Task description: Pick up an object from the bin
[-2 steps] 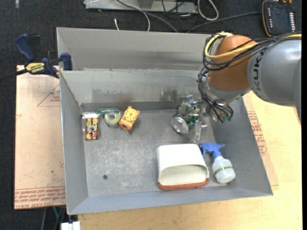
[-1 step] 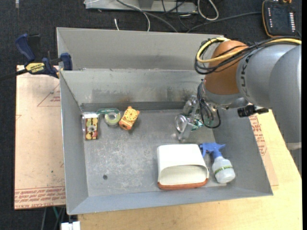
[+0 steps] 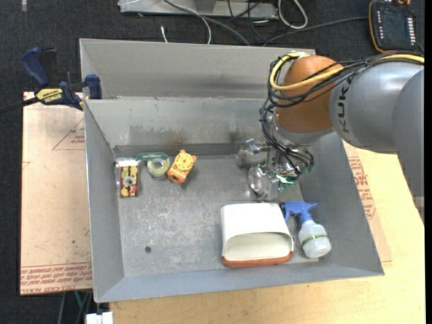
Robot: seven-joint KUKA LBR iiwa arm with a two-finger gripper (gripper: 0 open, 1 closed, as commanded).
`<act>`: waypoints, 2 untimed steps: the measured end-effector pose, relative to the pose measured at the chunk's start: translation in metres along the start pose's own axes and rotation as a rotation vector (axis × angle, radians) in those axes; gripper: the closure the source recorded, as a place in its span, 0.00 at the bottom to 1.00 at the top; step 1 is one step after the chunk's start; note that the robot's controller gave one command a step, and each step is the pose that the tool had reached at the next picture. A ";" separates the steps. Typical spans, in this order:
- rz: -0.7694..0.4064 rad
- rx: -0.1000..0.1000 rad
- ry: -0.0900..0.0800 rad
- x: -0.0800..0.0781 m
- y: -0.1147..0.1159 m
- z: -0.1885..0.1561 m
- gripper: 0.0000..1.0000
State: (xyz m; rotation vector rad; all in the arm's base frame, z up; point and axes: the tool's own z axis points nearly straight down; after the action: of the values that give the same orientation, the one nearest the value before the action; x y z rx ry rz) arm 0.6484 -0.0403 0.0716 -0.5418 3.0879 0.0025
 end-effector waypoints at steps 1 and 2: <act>0.310 0.000 -0.001 0.006 -0.010 0.000 0.00; 0.096 0.000 -0.005 0.004 -0.035 0.001 1.00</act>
Offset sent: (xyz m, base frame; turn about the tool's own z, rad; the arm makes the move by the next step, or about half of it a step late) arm 0.0072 -0.0344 -0.0016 0.0928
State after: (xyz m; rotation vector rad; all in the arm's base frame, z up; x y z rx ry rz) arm 0.6565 -0.0744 0.0703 -0.3927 3.1055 0.0049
